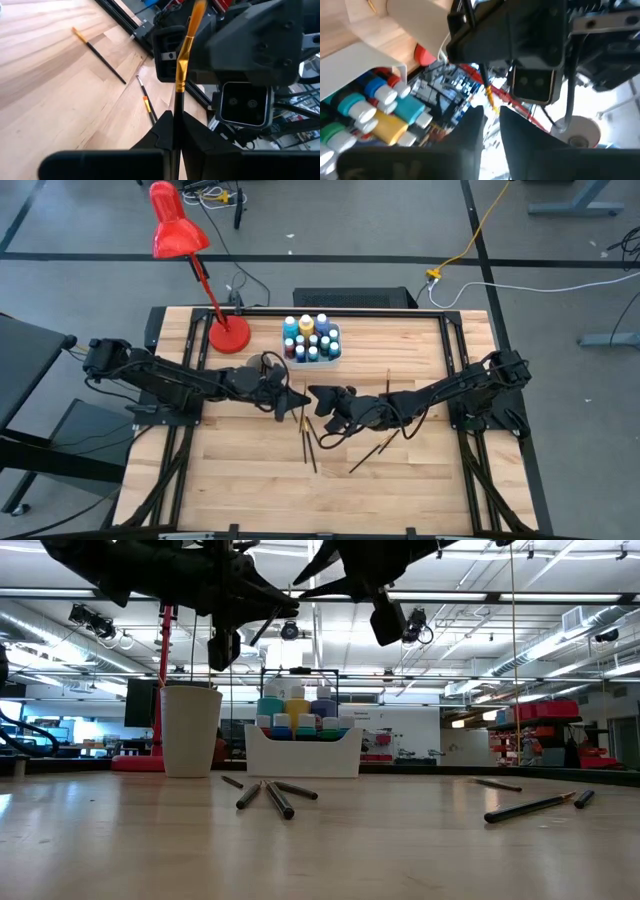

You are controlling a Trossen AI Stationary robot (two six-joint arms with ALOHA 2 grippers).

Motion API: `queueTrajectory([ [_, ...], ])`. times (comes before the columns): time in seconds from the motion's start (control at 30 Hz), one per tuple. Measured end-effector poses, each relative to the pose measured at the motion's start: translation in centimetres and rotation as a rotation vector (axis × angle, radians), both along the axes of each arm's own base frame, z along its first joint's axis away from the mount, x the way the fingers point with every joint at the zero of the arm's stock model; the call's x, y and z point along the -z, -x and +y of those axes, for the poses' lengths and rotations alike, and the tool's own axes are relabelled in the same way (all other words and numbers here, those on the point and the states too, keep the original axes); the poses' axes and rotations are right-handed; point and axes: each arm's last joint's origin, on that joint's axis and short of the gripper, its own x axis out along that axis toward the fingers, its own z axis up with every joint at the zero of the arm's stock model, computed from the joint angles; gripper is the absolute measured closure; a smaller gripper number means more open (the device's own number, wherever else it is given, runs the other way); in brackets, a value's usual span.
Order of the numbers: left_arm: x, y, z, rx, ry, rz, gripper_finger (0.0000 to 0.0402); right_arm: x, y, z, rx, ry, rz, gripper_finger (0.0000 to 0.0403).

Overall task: Pick & Place Paint Supplies
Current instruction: Put the black paint brush into the white cup

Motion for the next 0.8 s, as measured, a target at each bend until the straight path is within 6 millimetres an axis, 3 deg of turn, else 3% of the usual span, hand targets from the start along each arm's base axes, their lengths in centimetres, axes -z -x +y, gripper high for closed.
queueTrajectory([
  [0.13,0.3,0.1,0.0,0.008,0.007,0.030,0.0379,0.0,0.0,0.1,-0.028,-0.019,-0.003,0.0302],
  [0.23,0.5,0.1,0.0,0.009,-0.020,0.057,0.0370,0.0,0.0,0.0,0.021,-0.153,-0.084,0.0287],
  [0.5,0.9,0.2,0.4,-0.080,-0.268,0.100,0.0384,0.8,0.5,-0.5,0.353,-0.842,-0.524,0.0281],
  [0.7,0.9,0.4,0.9,-0.203,-0.414,0.138,0.0377,2.0,0.4,-0.3,0.341,-1.362,-0.511,0.0286],
  [0.8,0.8,0.6,1.1,-0.264,-0.499,0.168,0.0382,2.1,0.2,-0.1,0.293,-1.596,-0.418,0.0288],
])
